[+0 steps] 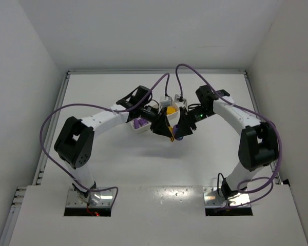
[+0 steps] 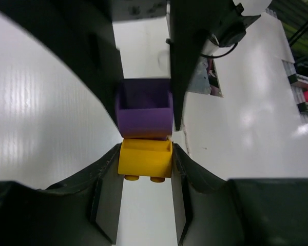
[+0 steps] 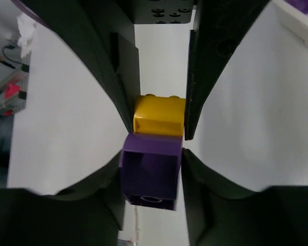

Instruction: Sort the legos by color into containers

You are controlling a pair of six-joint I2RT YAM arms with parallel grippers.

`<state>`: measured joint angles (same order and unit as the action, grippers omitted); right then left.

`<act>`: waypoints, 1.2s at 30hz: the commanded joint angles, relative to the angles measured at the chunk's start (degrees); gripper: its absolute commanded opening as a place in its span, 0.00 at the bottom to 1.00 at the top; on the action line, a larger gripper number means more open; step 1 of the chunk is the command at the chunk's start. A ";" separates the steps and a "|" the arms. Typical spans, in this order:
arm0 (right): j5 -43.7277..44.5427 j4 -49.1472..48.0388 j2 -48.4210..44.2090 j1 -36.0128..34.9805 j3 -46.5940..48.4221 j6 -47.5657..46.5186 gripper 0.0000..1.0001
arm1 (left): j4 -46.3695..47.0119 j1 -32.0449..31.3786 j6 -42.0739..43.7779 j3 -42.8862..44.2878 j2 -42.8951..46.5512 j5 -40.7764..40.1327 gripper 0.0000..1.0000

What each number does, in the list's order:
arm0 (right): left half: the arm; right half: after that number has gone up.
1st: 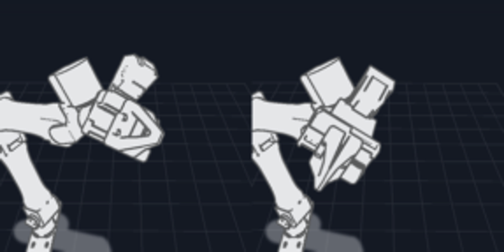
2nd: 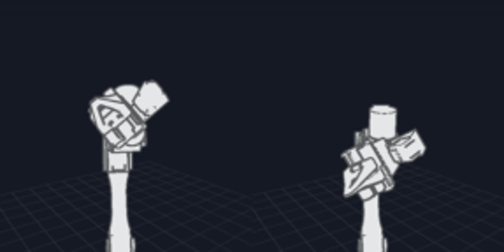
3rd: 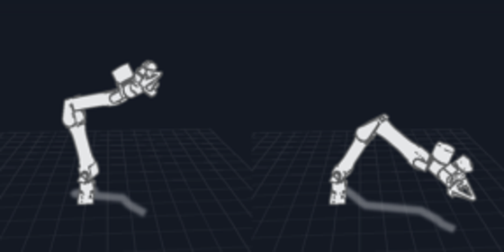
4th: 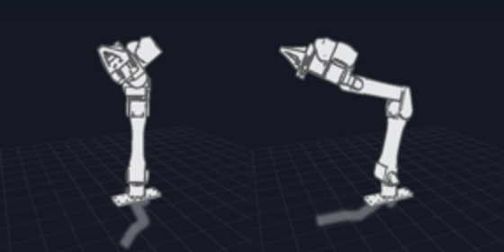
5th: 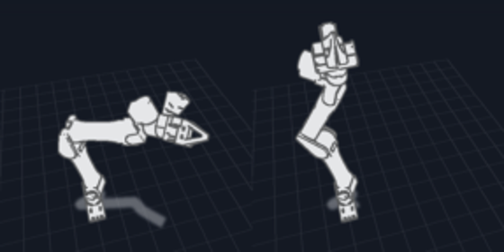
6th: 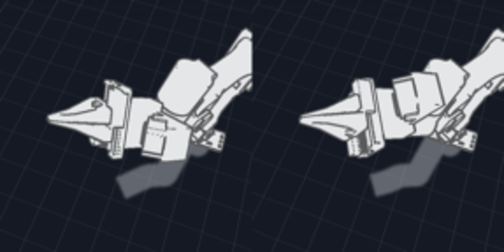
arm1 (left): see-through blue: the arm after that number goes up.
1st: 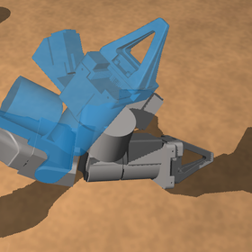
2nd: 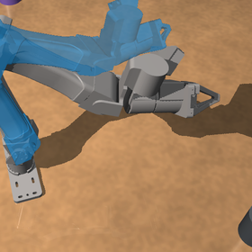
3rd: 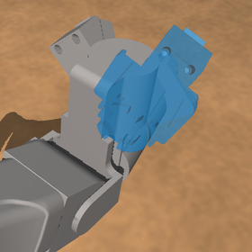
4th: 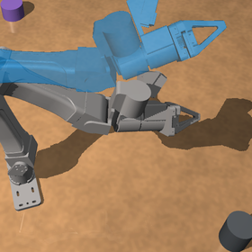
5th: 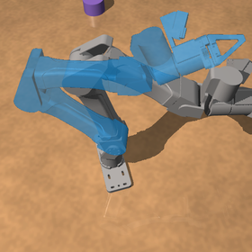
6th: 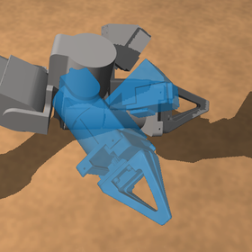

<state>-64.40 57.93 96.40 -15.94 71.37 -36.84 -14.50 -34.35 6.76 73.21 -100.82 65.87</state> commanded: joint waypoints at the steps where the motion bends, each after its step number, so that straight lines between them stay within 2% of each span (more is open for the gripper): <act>1: -0.29 -4.40 -2.01 -0.14 -0.09 1.33 0.32 | 1.23 0.16 -0.17 1.59 1.32 2.69 0.21; 2: -0.29 -4.41 -2.61 -0.14 -0.09 1.33 0.17 | 1.23 0.16 -0.17 1.06 1.32 2.69 0.21; 3: -0.29 -5.02 -2.62 0.47 -0.09 1.85 0.11 | 1.23 0.16 -0.17 0.27 1.32 2.69 0.21; 6: -0.29 -5.80 -4.71 1.70 -1.32 2.38 0.04 | 1.23 2.09 0.35 -2.10 2.63 2.69 0.21; 9: 1.38 -8.00 -7.09 3.19 -2.90 4.14 0.04 | -1.13 4.10 3.06 -3.77 4.13 1.99 0.20; 12: 2.78 -11.69 -11.13 6.00 -5.27 7.47 0.04 | -1.67 5.60 4.92 -3.78 5.01 -2.74 0.20; 16: 5.59 -16.88 -16.67 8.83 -10.36 11.52 0.04 | -0.53 5.61 3.18 0.17 4.06 -19.42 0.20; 17: 7.78 -18.37 -18.68 9.52 -11.07 12.05 0.04 | -0.53 5.61 2.47 1.40 2.74 -26.25 0.20; 20: 10.52 -19.79 -21.07 11.01 -13.09 13.72 0.04 | -0.53 5.61 0.54 6.41 0.19 -35.34 0.22; 22: 10.52 -20.58 -21.77 11.89 -13.62 14.25 0.04 | -0.53 5.61 0.01 9.65 -2.35 -37.73 0.26; 26: 10.52 -20.58 -21.78 13.22 -13.63 14.25 0.04 | 1.31 4.56 -0.52 14.50 -7.02 -41.78 0.28; 34: 9.48 -19.44 -20.73 14.27 -12.49 14.25 0.04 | 1.85 4.55 -1.67 21.62 -17.56 -41.26 0.28; 36: 9.47 -19.44 -20.73 14.80 -12.49 14.25 0.04 | 1.85 4.55 -2.72 23.99 -19.32 -41.26 0.32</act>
<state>-53.82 39.48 75.79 -1.72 57.84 -22.83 -13.85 -29.32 5.65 93.32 -119.33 25.12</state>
